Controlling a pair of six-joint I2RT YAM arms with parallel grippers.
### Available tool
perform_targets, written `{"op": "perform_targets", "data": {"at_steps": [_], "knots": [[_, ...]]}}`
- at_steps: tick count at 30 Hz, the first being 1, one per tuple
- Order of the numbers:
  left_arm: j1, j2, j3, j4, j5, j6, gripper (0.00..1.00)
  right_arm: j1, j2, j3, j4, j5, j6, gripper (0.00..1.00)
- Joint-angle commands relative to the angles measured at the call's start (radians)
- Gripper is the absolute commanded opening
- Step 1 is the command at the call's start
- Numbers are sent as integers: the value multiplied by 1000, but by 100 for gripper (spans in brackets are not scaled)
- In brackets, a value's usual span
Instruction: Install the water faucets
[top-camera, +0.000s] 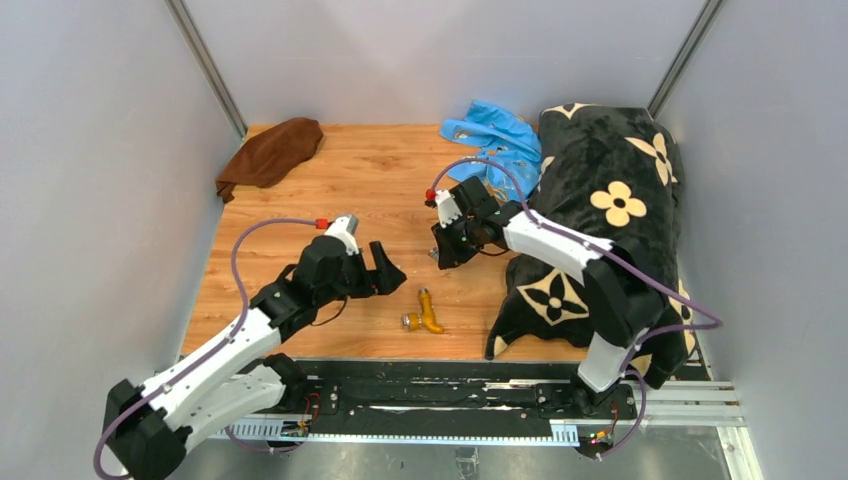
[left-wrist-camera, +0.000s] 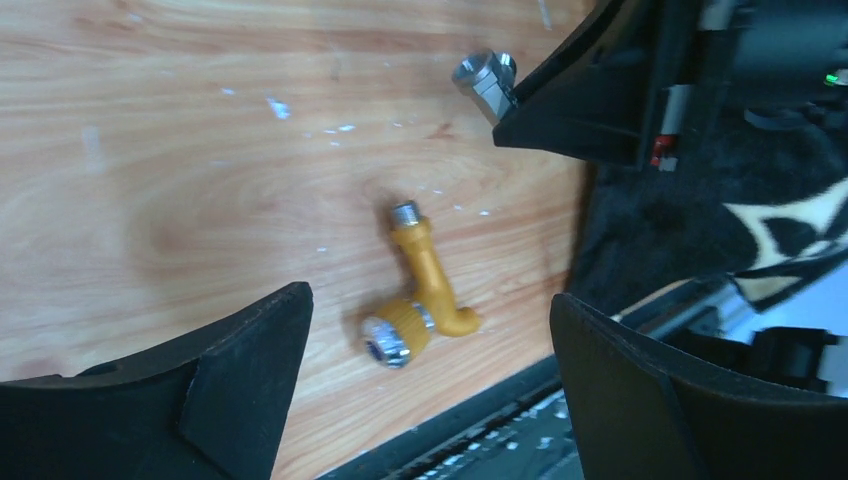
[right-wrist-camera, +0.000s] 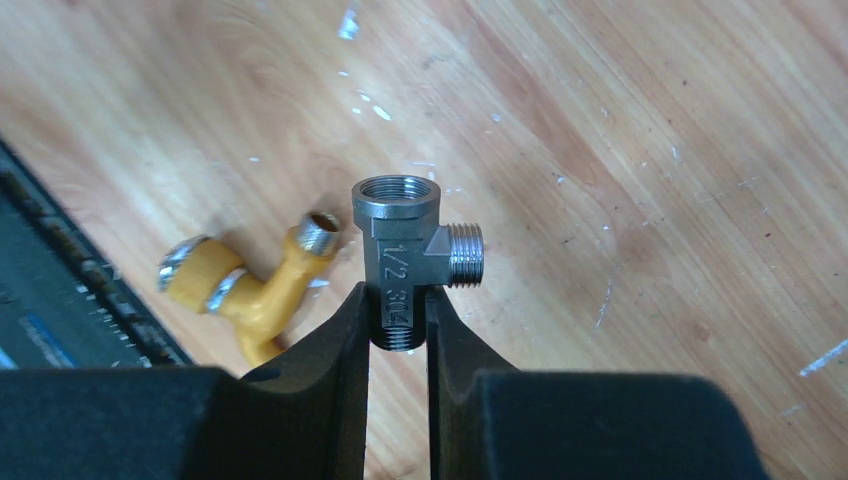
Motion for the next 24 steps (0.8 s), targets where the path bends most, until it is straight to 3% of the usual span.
{"op": "perform_targets", "data": {"at_steps": [1, 8, 14, 19, 24], "knots": [[27, 119, 55, 194, 198, -166, 92, -25, -122, -42, 80, -108, 14, 1], [191, 273, -39, 575, 363, -391, 84, -25, -211, -98, 145, -176, 16, 0], [182, 420, -43, 785, 506, -473, 79, -25, -247, -125, 156, -187, 25, 1], [174, 464, -23, 802, 551, -457, 78, -25, -243, -135, 177, -241, 35, 0], [163, 491, -31, 802, 543, -455, 70, -25, -244, -132, 185, -258, 38, 1]]}}
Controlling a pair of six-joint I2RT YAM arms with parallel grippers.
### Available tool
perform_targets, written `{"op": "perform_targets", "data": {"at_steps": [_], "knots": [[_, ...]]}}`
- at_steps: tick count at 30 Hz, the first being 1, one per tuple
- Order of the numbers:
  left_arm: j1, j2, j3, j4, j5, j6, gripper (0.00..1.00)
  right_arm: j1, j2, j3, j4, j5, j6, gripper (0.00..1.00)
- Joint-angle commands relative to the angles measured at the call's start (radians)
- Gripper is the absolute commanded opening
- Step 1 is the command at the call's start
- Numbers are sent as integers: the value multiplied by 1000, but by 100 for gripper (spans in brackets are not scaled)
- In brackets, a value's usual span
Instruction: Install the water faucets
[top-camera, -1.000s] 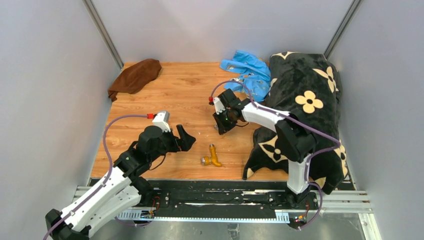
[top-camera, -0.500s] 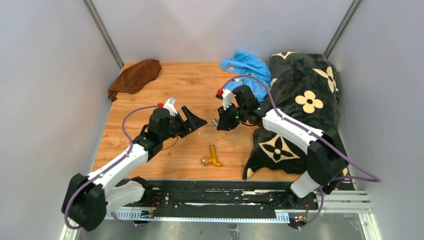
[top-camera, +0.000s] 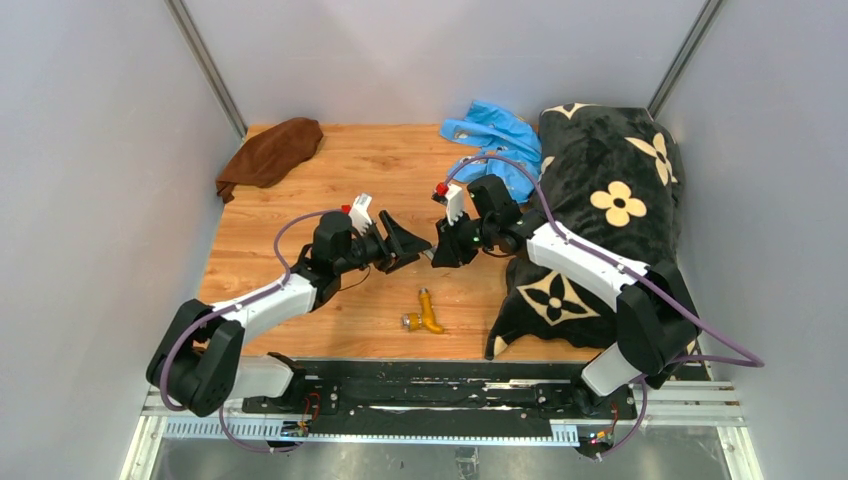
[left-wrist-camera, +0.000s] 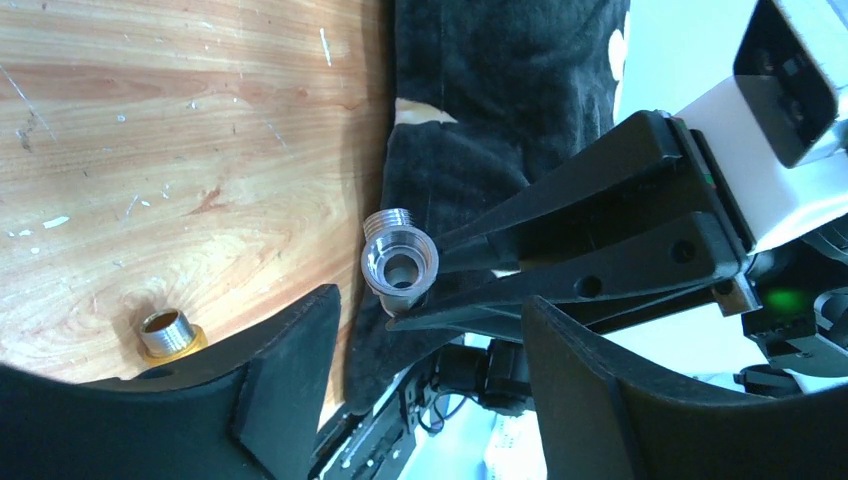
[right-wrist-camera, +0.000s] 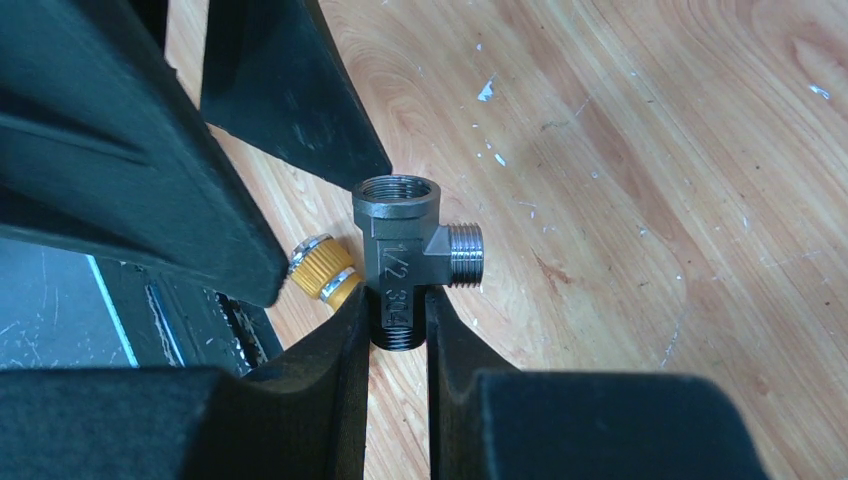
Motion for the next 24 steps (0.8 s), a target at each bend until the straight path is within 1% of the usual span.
{"op": "perform_targets", "data": {"at_steps": [1, 9, 12, 17, 20, 21, 23, 24], "knots": [[-11, 22, 3, 57, 32, -7, 68, -12, -25, -4, 43, -48, 17, 1], [-16, 42, 11, 57, 26, -14, 52, -10, -21, 11, 37, -92, 11, 0], [-15, 47, 11, 57, 19, -15, 43, -11, -28, 6, 35, -87, 10, 1], [-16, 66, 11, 57, 11, -20, 38, -10, -40, 6, 32, -95, 5, 1], [-16, 68, 12, 57, 6, -23, 30, -11, -47, -2, 30, -101, 2, 1], [-16, 68, 13, 57, 4, -22, 23, -11, -48, -2, 31, -104, 8, 1], [-16, 58, 8, 58, -12, -27, 4, -14, -46, 1, 37, -112, 52, 1], [-16, 49, 3, 58, -22, -32, 1, -18, -40, 6, 38, -136, 80, 2]]}}
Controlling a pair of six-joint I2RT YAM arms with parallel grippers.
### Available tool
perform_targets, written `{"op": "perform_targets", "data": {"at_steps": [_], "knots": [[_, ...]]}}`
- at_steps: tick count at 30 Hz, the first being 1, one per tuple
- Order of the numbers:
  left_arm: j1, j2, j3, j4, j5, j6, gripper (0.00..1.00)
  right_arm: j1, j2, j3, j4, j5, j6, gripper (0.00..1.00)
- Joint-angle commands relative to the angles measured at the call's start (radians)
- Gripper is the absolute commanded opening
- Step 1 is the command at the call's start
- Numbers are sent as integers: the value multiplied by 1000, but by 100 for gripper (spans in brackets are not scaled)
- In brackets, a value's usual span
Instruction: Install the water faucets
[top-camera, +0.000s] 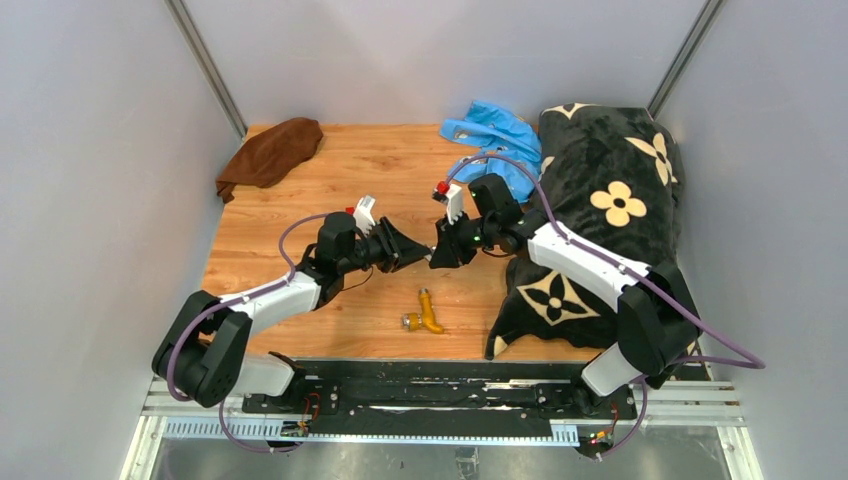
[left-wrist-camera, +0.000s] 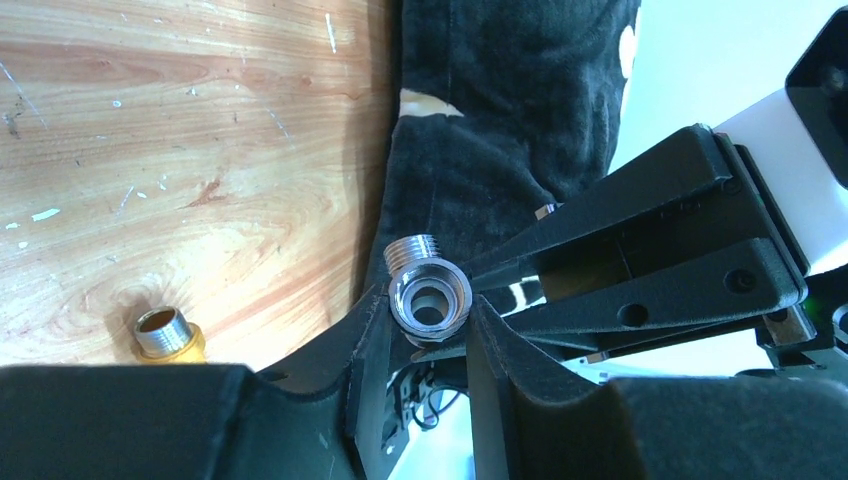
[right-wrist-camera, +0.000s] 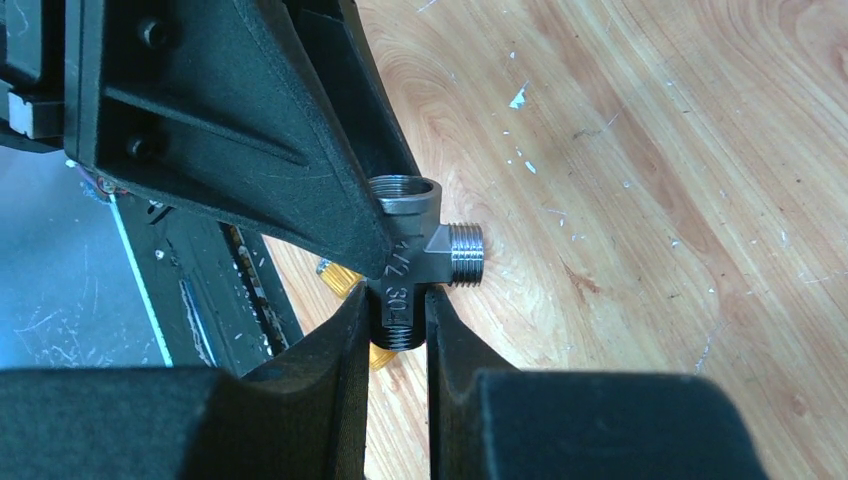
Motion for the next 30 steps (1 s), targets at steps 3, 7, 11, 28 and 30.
{"op": "perform_targets", "data": {"at_steps": [3, 7, 11, 28, 30], "knots": [[-5, -38, -6, 35, -58, -16, 0, -37, -44, -19, 109, -177, 189, 48], [-2, -58, -38, 162, -60, -88, 0, -95, -122, -151, 355, -193, 460, 72], [-1, -69, -94, 363, -80, -167, 0, -155, -169, -413, 983, -144, 915, 79], [-1, 16, -174, 749, -115, -337, 0, -89, 138, -559, 1824, -11, 1438, 67], [-1, 0, -168, 703, -112, -315, 0, -83, 148, -553, 1824, -18, 1448, 59]]}}
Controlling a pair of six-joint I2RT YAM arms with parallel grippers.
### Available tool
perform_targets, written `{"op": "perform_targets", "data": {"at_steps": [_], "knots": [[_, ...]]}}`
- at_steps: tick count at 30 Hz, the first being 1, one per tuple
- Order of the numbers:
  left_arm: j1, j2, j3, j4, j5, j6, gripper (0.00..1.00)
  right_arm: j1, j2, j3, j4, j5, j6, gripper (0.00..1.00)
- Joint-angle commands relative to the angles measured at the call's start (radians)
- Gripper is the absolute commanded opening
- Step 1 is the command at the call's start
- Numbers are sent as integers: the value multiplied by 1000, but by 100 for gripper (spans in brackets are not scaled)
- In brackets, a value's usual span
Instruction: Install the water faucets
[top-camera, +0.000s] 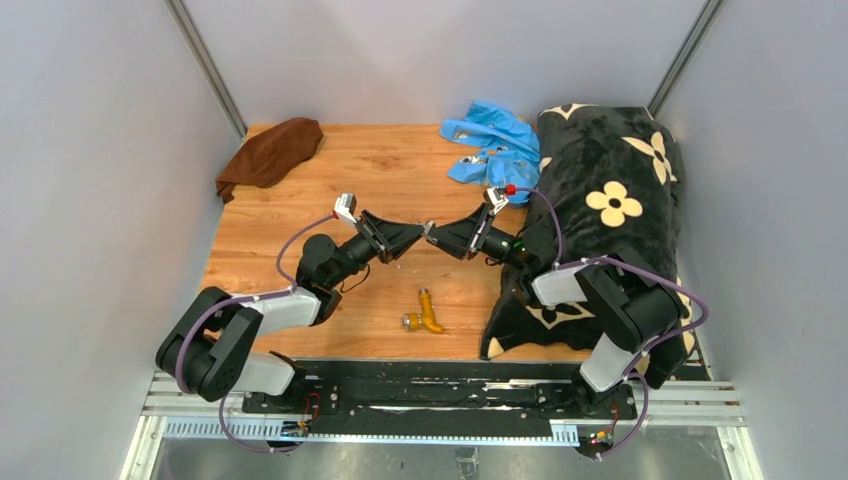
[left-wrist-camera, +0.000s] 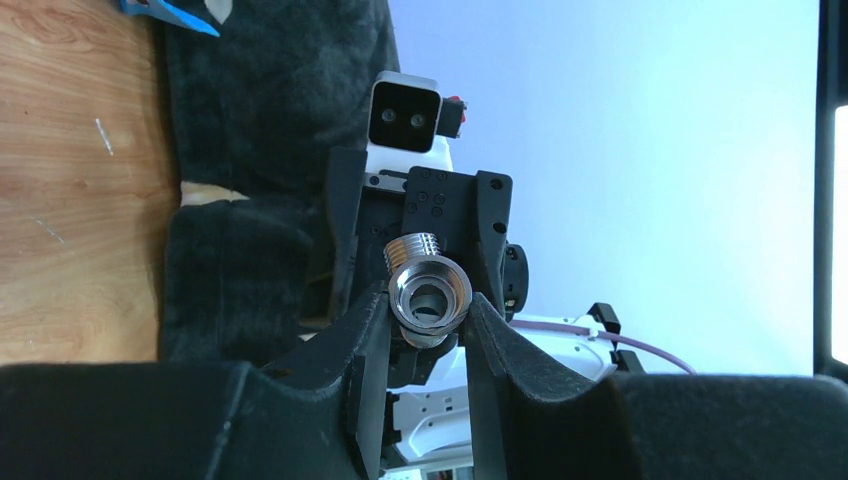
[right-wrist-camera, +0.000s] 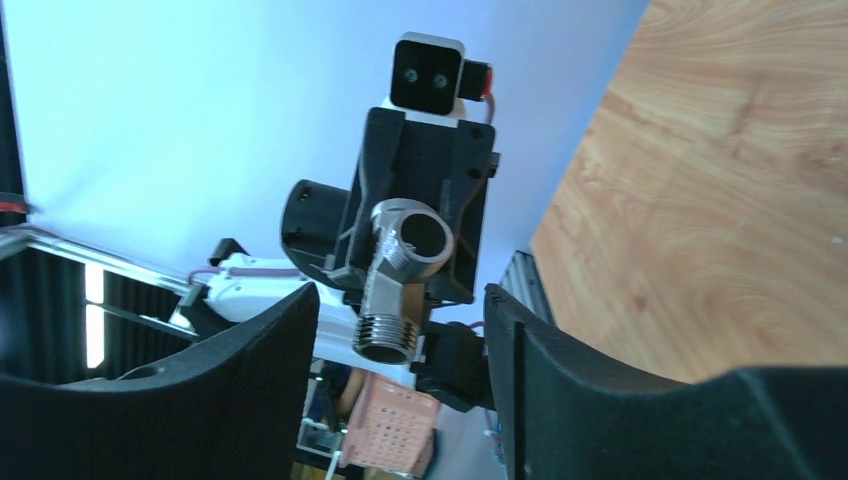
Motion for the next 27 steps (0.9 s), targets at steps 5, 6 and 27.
{"op": "perform_targets", "data": {"at_steps": [5, 6, 27], "knots": [[1, -90, 12, -100, -22, 85, 0, 37, 27, 20, 105, 12, 65, 45], [1, -99, 14, -111, -23, 92, 0, 38, 30, 22, 104, 12, 65, 44], [1, -179, -23, -200, -78, 137, 0, 73, 84, 112, 104, -4, 112, 1]]}}
